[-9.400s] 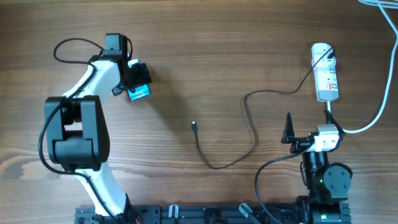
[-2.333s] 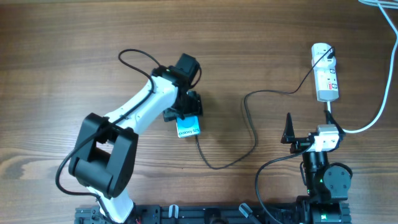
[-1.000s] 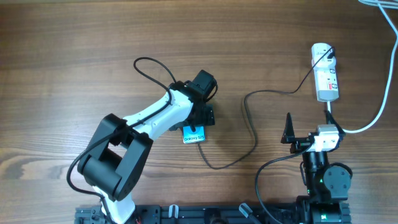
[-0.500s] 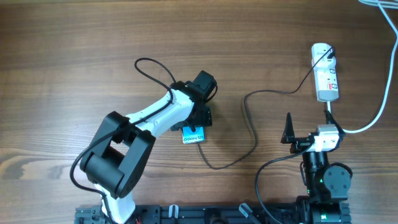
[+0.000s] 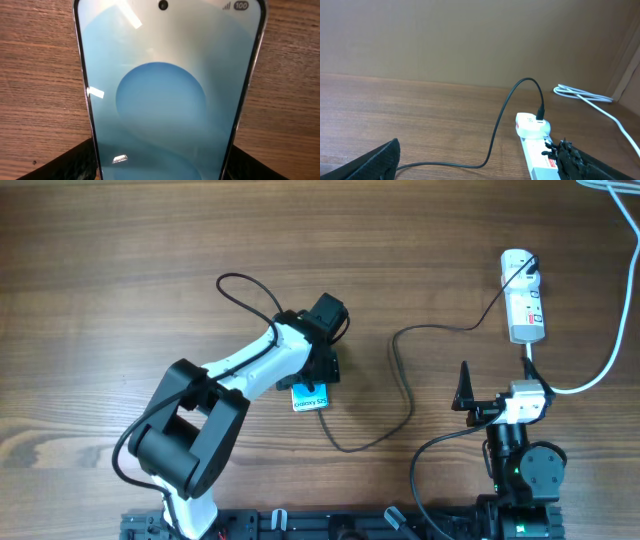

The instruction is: Plug charger to phone and switch on socket

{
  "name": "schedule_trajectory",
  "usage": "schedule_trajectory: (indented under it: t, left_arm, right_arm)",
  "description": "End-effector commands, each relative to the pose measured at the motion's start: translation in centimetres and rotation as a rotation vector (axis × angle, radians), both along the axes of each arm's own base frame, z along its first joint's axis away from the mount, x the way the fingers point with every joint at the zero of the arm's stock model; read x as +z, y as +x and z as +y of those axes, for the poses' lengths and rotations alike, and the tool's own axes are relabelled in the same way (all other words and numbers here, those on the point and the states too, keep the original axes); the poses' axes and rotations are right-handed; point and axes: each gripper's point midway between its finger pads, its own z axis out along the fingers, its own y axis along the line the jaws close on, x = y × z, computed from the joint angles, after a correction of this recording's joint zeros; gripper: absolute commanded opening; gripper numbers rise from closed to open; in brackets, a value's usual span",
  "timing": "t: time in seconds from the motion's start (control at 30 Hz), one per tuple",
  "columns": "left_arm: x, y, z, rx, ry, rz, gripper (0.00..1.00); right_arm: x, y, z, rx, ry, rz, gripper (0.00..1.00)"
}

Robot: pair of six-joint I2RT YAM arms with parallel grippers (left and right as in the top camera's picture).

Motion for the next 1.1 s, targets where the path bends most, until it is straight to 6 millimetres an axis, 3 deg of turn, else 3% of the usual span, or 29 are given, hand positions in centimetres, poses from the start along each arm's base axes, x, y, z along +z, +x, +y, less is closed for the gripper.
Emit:
schedule_trajectory:
  t: [0.0, 0.33, 0.5, 0.63, 0.93, 1.07]
  left_arm:
    - [1.9, 0.9, 0.2, 0.034, -0.050, -0.036, 0.78]
    - [3.6, 1.5, 2.2, 0.089, -0.059, -0.047, 0.79]
    - [3.3, 1.1, 1.2, 0.067, -0.069, -0.039, 1.00]
    - [2.3, 0.6, 0.3, 0.068, -0.057, -0.025, 1.00]
    - [-1.5, -0.5, 1.0, 0.086, 0.019, 0.061, 0.99]
    - [-1.9, -0.7, 0.9, 0.086, 0.016, 0.078, 0.86]
  right_arm:
    - [0.2, 0.0, -0.2, -0.012, 0.013, -0.011, 1.00]
    - [0.2, 0.0, -0.2, -0.013, 0.013, -0.011, 1.00]
    - [0.2, 0.0, -0.2, -0.012, 0.013, -0.011, 1.00]
    - [0.2, 0.0, -0.2, -0.013, 0.013, -0.011, 1.00]
    - [0.2, 0.0, -0.2, -0.013, 0.013, -0.011, 1.00]
    - [0.2, 0.0, -0.2, -0.012, 0.013, -0.011, 1.00]
